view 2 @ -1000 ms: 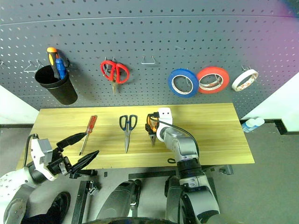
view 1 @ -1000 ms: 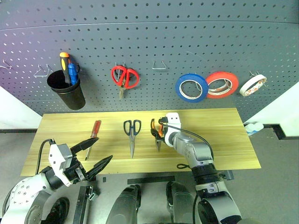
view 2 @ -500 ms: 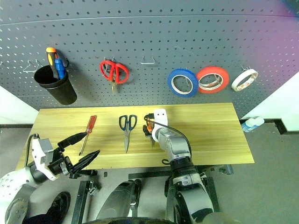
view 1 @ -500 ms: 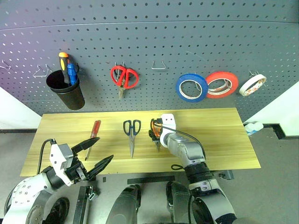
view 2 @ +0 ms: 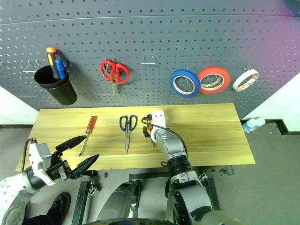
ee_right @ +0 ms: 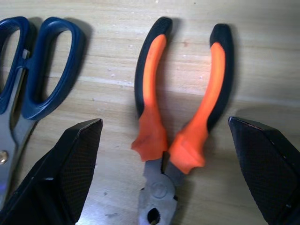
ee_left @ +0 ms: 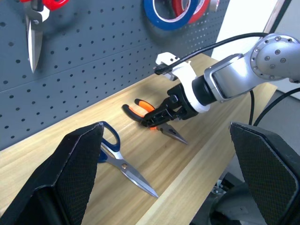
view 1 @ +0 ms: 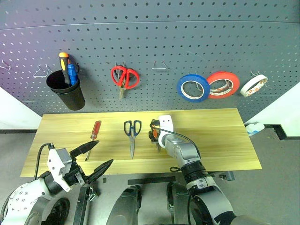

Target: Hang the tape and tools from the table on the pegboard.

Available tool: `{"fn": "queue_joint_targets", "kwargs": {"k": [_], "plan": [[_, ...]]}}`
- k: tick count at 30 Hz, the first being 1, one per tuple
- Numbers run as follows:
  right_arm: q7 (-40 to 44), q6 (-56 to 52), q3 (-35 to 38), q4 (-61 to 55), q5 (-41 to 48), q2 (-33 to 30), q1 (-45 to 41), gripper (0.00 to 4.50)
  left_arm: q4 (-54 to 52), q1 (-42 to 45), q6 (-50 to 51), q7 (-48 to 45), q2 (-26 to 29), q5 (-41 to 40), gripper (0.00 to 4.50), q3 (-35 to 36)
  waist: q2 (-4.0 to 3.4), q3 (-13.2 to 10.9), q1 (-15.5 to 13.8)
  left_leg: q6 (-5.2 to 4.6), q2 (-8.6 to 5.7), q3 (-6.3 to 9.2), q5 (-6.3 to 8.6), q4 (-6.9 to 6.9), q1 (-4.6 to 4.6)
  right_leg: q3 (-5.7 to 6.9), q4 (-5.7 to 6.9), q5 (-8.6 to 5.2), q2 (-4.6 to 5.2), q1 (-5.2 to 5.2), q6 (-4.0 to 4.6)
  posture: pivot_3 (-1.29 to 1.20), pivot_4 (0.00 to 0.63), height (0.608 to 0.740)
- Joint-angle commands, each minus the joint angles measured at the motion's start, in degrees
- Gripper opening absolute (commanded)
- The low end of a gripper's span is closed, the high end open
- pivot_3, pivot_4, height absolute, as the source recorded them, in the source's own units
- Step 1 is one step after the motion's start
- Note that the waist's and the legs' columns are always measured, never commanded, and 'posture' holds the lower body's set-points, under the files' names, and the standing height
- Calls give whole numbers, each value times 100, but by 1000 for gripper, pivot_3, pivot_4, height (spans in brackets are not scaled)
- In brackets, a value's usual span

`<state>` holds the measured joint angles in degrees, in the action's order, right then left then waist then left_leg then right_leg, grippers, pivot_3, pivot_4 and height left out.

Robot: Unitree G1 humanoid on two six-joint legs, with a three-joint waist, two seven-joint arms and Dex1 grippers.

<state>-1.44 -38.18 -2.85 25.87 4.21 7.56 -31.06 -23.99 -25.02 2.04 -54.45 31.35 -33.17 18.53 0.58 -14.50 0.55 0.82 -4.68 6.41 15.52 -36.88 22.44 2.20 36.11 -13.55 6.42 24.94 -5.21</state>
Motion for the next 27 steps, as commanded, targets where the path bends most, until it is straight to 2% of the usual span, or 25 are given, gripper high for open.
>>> {"fn": "queue_joint_targets", "kwargs": {"k": [1, 9, 27], "plan": [[-48, 137, -82, 18, -85, 120, -100, 4489, -242, -124, -91, 25, -3, -72, 4500, 150, 0, 0, -7, 0, 0, 0, 0, 1, 0, 0, 0, 0, 0, 0, 0, 137, 250, 740], [-46, 151, -264, -23, -244, 157, 58, 4489, -403, -347, -113, 61, -29, -81, 4500, 248, -3, -6, -13, 0, 1, 0, 0, 3, 2, 0, -2, 0, 1, 4, 0, 160, 266, 740], [-234, 95, -107, -111, -291, 121, 173, 4489, -639, -558, -57, 167, -57, -100, 4500, 203, -11, -110, -20, -1, 6, 1, 0, 9, 8, 0, -7, -13, 3, 9, 17, 161, 310, 740]]}}
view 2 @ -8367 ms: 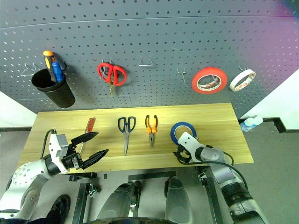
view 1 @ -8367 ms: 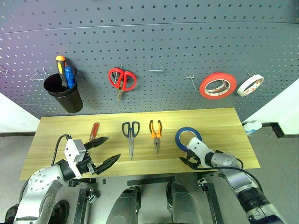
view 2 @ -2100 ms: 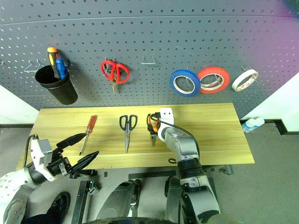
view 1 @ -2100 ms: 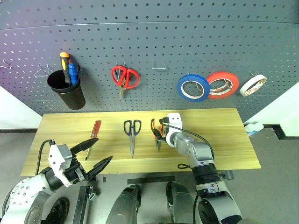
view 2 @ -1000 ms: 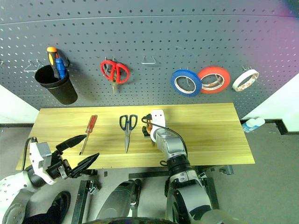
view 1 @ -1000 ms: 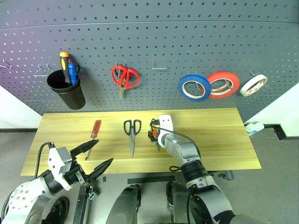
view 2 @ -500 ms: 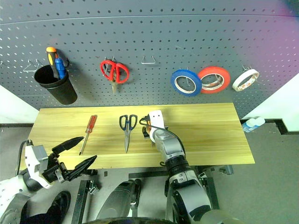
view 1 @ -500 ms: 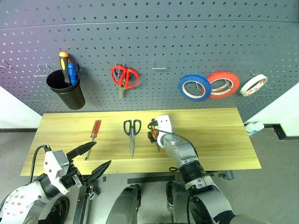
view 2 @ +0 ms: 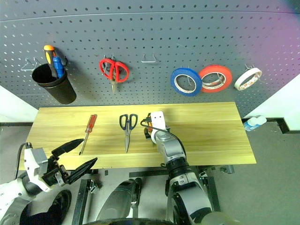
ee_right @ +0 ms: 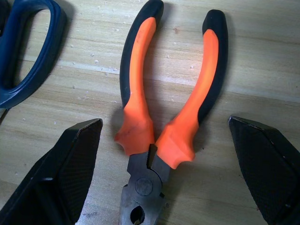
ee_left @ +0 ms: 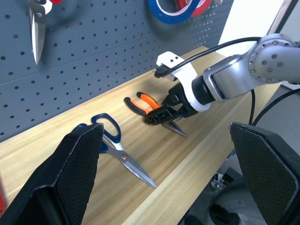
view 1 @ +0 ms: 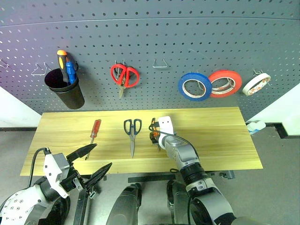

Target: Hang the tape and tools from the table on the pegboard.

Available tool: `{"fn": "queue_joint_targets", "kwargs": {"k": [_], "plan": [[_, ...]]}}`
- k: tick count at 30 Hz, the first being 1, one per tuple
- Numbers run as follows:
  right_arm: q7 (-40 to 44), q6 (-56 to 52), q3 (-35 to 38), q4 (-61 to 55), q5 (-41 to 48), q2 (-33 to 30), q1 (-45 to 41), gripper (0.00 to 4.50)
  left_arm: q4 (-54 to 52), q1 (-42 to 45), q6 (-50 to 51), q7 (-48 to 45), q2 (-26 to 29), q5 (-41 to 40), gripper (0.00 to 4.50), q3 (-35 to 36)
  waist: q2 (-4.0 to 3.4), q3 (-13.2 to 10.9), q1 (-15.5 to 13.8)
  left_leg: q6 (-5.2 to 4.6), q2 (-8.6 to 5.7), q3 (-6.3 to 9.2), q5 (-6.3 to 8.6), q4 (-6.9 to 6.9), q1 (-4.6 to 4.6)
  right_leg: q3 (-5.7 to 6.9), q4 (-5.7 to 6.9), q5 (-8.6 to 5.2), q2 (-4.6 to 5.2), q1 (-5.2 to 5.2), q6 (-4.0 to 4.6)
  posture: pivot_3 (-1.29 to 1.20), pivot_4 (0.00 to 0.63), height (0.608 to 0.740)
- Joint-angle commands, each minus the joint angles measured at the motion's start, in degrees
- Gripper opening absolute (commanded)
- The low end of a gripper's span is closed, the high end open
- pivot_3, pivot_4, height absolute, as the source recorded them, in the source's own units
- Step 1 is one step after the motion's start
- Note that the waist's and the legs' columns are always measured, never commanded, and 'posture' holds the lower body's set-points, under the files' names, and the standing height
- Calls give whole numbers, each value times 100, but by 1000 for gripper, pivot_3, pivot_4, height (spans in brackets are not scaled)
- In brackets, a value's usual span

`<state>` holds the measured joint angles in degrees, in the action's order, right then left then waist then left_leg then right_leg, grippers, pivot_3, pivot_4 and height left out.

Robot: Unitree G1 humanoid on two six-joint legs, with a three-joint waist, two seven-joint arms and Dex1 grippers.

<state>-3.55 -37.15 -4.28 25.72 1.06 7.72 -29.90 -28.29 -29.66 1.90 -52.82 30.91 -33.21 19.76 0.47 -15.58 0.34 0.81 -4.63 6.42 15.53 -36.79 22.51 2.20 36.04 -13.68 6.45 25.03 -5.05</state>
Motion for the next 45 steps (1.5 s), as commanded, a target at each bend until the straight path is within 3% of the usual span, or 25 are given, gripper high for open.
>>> {"fn": "queue_joint_targets", "kwargs": {"k": [1, 2, 5, 10, 11, 22, 33, 45], "plan": [[-31, 2, 45, -95, 27, 108, 57, 4489, -210, -97, -46, 7, -15, -92, 4500, 77, 0, -9, 0, 0, 0, 0, 0, 0, 0, 0, -1, 0, 0, 0, 0, 161, 309, 740], [-39, 6, 53, -96, 28, 110, 57, 4489, -212, -100, -48, 10, -16, -89, 4500, 74, 2, -16, 0, 0, 0, 0, 0, 0, 0, 0, 0, -1, 0, 0, 0, 161, 309, 740], [-16, 6, 77, -62, 50, 109, 42, 3922, -188, -86, -66, 30, -31, -69, 4500, 68, 2, -24, 2, 0, 0, 0, 0, 3, 0, 0, -2, -1, 0, 1, 0, 162, 305, 740], [15, -8, 58, -64, 53, 110, 30, 2234, -163, -53, -76, 54, -36, -53, 4500, 48, 3, -24, 3, 0, 0, 0, 0, 25, 0, 0, -6, -2, 0, 9, -2, 164, 303, 740], [22, 12, 48, -48, 36, 86, 29, 2071, -160, -50, -78, 56, -36, -53, 4500, 49, 3, -24, 5, 0, 1, 0, 0, 30, 0, 0, -7, -1, 0, 11, -3, 164, 303, 740], [260, 83, 141, -124, 175, 30, 45, 2073, -89, 27, -58, 67, -30, -67, 4500, 49, 4, -24, 8, 7, 6, -1, -4, 64, -2, 1, -7, -5, -2, 26, 0, 153, 303, 740], [2170, 473, -126, -1733, 789, -626, 841, 2073, 98, 285, -54, 48, -33, -33, 4500, -28, 8, -39, 15, 7, 5, -3, -4, 69, 12, 5, -26, -5, -2, 29, -4, 117, 295, 740], [3440, 1606, 148, -2847, 1760, -892, 1931, 2073, 382, 659, -92, -24, -16, 33, 4500, -157, 11, -38, 8, 8, 9, -3, -4, 68, 20, 7, -56, -2, -3, 21, -6, 66, 257, 740]]}}
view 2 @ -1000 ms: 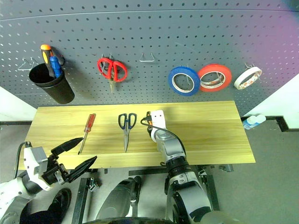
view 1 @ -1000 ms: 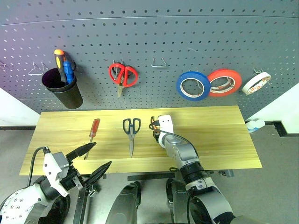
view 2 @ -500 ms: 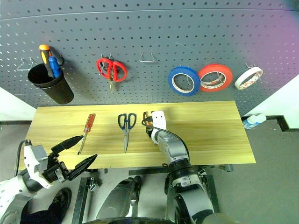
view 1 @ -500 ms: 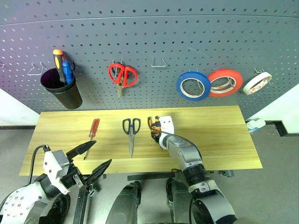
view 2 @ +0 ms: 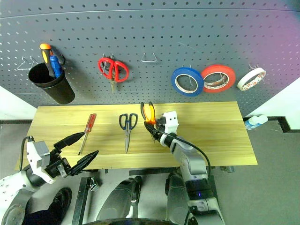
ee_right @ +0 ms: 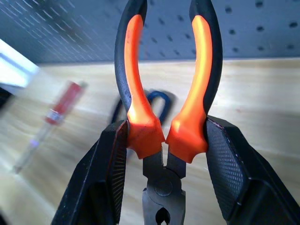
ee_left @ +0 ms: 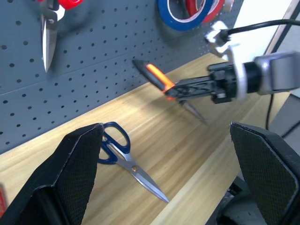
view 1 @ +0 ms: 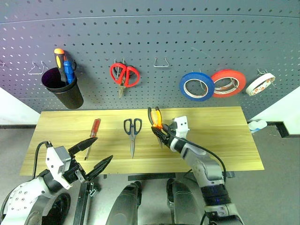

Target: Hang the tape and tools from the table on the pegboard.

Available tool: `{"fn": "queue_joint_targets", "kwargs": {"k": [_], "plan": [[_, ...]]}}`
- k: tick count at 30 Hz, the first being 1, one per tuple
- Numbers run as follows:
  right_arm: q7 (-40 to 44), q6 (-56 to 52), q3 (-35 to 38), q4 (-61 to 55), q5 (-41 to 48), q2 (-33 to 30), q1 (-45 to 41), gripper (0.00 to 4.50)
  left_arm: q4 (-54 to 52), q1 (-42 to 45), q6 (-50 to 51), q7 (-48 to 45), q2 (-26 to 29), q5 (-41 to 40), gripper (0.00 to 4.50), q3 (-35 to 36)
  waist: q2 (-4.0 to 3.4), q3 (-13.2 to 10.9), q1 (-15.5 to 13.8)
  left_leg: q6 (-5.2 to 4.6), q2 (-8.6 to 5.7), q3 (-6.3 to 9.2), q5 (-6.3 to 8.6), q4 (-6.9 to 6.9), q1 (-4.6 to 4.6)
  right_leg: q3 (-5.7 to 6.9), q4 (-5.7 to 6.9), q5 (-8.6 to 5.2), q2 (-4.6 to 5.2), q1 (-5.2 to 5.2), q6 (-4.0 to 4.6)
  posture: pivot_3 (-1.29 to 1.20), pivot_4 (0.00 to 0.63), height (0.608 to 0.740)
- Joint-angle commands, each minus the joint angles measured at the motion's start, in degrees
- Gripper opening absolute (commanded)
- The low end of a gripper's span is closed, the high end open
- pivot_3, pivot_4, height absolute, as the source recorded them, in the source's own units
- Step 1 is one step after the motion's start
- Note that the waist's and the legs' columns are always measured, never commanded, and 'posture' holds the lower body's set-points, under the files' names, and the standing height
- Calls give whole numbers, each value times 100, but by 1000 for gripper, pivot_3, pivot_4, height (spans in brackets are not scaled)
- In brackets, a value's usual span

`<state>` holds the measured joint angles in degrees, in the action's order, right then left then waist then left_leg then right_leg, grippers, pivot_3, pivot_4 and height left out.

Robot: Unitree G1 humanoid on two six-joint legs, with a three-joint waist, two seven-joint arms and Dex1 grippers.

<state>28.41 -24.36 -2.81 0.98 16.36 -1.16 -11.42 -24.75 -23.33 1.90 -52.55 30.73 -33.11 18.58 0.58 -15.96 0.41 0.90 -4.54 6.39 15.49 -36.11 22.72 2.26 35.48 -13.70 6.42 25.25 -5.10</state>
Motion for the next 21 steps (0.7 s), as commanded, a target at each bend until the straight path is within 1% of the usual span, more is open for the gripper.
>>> {"fn": "queue_joint_targets", "kwargs": {"k": [1, 6, 8, 11, 15, 21], "plan": [[355, 387, 17, -476, 336, -16, 128, 2073, 55, 67, -106, -62, 4, 37, 4500, -51, 0, 0, 12, 0, 0, 0, 0, 0, 0, 0, 0, 0, 0, 0, 0, 65, 255, 740], [565, 750, 266, -760, 793, 40, 251, 2073, 259, 320, -124, -66, 0, 31, 4500, -68, 2, 2, 15, 7, 5, 0, -4, -1, -2, 0, 7, 3, -5, 2, 2, 43, 234, 740], [694, 728, 321, -884, 1039, 19, 252, 2073, 329, 393, -151, -71, -3, 43, 4500, -73, 4, 3, 14, 10, 6, 0, -6, -2, -3, 0, 8, 4, -6, 1, 3, 39, 225, 740], [721, 794, 430, -1040, 1309, 48, 58, 2073, 373, 497, -99, -1, -49, -75, 4500, -19, 9, 9, 20, 11, 5, -2, -6, -5, -3, -1, 7, 8, -7, 0, 0, 31, 209, 740], [662, 976, 575, -1008, 1507, 105, -241, 2073, 417, 623, -45, 31, -106, -147, 4500, -46, 10, 19, 18, 37, 7, -2, -21, -6, -3, -1, 8, 24, -15, 1, 2, 32, 183, 740], [747, 1332, 521, -980, 1517, 62, -574, 2073, 323, 819, 54, 260, -308, -502, 4500, 127, 33, 69, 5, 65, 26, -4, -37, -9, -9, -3, 11, 41, -46, -3, 15, 50, 155, 740]]}}
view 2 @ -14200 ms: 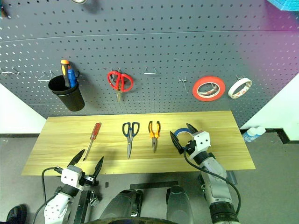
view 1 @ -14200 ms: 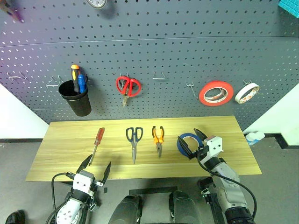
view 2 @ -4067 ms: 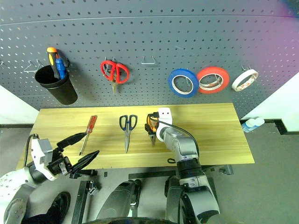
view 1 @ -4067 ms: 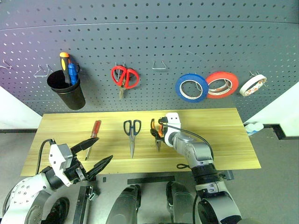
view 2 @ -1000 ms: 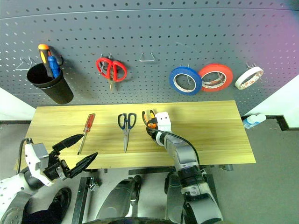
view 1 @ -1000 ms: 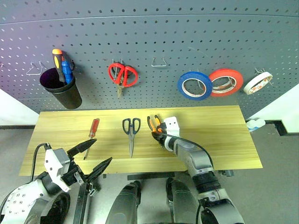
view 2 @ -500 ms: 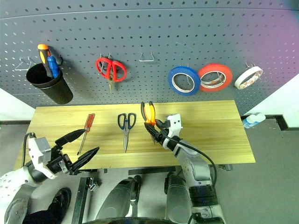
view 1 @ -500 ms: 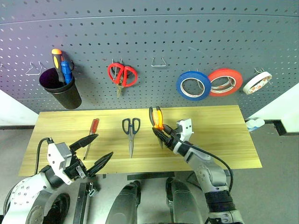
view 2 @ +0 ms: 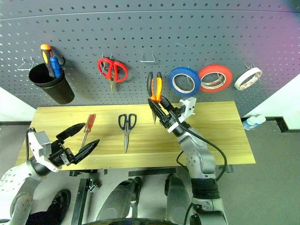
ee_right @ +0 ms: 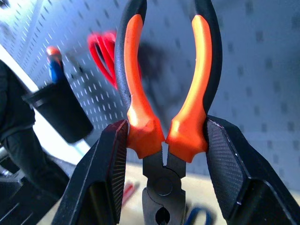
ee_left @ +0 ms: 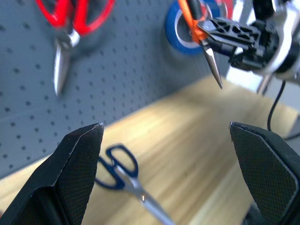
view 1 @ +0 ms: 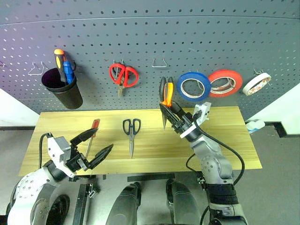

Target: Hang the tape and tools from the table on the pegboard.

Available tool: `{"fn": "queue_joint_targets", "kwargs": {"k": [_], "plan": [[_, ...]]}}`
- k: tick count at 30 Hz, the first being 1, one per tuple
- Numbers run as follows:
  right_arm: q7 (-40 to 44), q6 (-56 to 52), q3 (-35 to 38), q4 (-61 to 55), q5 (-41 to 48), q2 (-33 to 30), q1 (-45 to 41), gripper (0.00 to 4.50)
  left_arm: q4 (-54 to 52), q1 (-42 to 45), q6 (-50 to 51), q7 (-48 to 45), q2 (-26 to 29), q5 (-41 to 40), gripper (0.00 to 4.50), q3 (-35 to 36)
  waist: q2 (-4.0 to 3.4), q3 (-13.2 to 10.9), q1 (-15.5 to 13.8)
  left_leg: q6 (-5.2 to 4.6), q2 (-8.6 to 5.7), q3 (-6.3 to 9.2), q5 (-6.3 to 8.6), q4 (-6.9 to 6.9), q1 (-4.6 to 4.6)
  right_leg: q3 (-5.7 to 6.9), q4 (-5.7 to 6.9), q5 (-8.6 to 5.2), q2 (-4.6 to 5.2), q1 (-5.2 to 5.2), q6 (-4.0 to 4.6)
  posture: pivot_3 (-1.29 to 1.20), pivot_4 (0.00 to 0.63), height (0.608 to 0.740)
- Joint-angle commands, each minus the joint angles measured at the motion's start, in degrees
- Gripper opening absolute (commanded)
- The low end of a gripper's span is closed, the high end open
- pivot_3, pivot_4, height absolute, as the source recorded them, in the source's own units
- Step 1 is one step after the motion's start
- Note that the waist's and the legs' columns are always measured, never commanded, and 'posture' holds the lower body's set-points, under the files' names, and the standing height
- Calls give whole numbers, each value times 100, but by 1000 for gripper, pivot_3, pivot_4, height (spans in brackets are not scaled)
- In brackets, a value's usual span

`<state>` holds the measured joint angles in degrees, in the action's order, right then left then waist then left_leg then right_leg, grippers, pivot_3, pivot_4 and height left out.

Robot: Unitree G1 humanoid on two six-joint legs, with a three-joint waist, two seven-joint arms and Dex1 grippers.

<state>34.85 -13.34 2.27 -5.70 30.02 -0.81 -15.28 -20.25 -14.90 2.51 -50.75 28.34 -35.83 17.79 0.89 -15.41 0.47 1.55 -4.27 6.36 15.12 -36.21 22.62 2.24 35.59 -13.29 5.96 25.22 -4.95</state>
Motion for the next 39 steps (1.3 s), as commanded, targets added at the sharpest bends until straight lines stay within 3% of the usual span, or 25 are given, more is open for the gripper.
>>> {"fn": "queue_joint_targets", "kwargs": {"k": [1, 17, 39], "plan": [[115, 248, 31, -319, 194, 16, -259, 2073, -134, -36, -24, 98, -111, -280, 4500, 232, 1, 21, 7, 5, 3, 0, -3, -1, 0, 0, 1, 3, -3, 0, 4, 54, 150, 740], [206, 472, 105, 350, 241, -15, -1490, 2073, -62, 437, -388, 397, -414, -124, 4500, 207, 2, 312, -122, 38, 53, -20, -26, -39, -29, -15, 57, 46, -61, -4, 66, 87, 94, 740], [98, 2902, 509, 4179, -558, 590, -4017, 2073, -107, 290, -494, 460, -453, 1, 4500, 154, 6, 341, -118, 57, 220, -126, -37, -75, -118, -64, 48, 129, -237, -58, 190, 133, 127, 740]]}}
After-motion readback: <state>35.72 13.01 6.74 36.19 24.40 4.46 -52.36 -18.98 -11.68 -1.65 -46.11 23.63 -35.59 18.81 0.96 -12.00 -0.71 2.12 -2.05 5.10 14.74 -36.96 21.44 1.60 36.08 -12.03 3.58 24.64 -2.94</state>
